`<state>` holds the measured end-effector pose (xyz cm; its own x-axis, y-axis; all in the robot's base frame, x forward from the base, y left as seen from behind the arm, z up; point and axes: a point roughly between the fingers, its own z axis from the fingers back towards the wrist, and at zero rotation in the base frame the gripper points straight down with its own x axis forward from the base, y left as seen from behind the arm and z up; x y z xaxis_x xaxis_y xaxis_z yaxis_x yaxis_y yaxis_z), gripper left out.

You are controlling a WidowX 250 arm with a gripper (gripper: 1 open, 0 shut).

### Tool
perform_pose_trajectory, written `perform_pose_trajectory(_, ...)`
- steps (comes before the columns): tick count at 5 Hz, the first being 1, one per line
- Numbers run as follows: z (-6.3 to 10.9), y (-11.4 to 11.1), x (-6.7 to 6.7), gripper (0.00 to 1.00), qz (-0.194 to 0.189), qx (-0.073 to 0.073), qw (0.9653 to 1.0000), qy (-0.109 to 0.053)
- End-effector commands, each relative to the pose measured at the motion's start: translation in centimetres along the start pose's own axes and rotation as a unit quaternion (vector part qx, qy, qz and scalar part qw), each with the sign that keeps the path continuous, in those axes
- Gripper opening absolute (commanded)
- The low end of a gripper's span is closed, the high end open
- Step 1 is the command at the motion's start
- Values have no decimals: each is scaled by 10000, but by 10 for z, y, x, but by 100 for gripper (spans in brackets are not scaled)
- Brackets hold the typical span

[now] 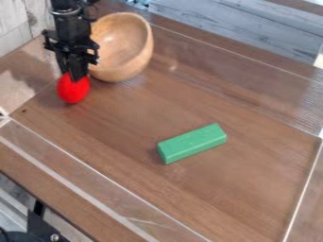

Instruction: Move the red object to the left side of the table

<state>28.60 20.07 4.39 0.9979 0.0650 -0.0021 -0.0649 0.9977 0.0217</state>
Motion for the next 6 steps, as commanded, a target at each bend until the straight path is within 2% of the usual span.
perform_pose_trajectory(1, 14, 14, 7, 100, -387, 95, 9990, -210)
perform_pose_trajectory(2, 11, 12, 4, 100, -397, -4, 9991, -152)
perform_pose_trajectory(4, 11, 5, 2, 100, -352, -172, 9991, -140)
perform_pose_trajectory(6, 44, 19, -8, 100, 132, -206, 9993, -277)
